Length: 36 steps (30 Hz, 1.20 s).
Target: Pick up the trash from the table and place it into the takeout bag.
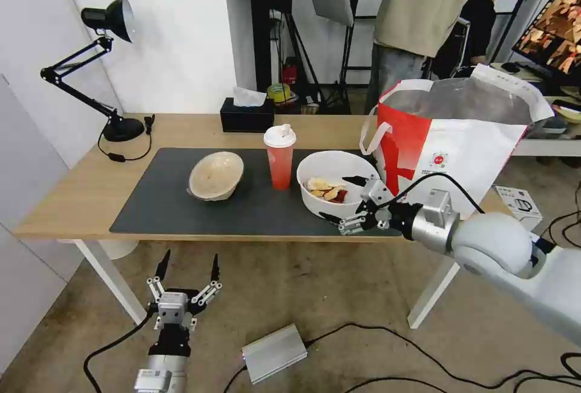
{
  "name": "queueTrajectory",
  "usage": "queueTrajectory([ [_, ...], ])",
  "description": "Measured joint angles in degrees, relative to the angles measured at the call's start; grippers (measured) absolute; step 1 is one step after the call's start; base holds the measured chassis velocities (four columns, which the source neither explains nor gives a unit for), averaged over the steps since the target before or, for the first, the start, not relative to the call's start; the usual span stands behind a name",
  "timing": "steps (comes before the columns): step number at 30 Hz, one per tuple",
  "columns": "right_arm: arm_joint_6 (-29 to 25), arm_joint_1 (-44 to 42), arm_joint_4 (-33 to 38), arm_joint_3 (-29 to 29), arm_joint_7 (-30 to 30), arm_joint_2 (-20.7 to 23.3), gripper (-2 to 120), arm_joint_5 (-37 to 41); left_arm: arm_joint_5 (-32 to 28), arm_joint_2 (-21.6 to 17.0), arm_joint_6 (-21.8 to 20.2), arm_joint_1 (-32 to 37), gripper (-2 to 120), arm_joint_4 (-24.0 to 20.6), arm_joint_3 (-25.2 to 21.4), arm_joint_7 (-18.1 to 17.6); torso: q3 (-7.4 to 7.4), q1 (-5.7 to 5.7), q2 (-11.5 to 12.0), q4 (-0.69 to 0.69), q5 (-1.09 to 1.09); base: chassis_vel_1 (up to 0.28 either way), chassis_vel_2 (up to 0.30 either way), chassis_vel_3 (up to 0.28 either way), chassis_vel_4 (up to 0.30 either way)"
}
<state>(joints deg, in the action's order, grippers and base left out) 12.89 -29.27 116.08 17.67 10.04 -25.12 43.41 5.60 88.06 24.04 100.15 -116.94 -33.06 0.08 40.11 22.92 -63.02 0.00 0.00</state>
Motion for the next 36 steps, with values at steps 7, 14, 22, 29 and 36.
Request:
queueTrajectory([
  [7, 0.04, 2.51, -2.90, 3.21, -0.08, -1.02, 100, -0.36, -0.37, -0.15, 0.12, -0.35, 100, 0.82, -0.01, -0.01, 0.00, 0.00, 0.00, 0.00, 0.00, 0.000, 0.000, 0.000, 0.000],
  [14, 0.02, 4.12, -4.70, 5.13, -0.01, -1.55, 100, -0.65, -0.70, -0.30, 0.19, -0.82, 100, 1.42, 0.01, 0.00, 0.00, 0.00, 0.00, 0.00, -0.01, 0.000, 0.000, 0.000, 0.000],
  [22, -0.07, 6.27, -6.52, 8.25, -0.01, -2.60, 100, -0.74, -0.87, -0.35, 0.19, -1.30, 100, 1.99, 0.14, 0.04, 0.00, 0.00, 0.00, 0.00, 0.00, 0.000, 0.000, 0.000, 0.000],
  [29, -0.17, 7.14, -8.38, 9.87, -0.02, -3.80, 100, -1.42, -1.23, -0.52, 0.22, -1.78, 100, 2.71, 0.01, 0.05, 0.00, 0.00, 0.00, 0.00, 0.00, 0.000, 0.000, 0.000, 0.000],
  [36, -0.23, 8.27, -9.55, 11.26, 0.20, -4.26, 100, -1.67, -1.24, -0.42, 0.23, -2.48, 100, 3.23, 0.13, 0.06, 0.00, 0.00, 0.00, 0.00, 0.00, 0.000, 0.000, 0.000, 0.000],
])
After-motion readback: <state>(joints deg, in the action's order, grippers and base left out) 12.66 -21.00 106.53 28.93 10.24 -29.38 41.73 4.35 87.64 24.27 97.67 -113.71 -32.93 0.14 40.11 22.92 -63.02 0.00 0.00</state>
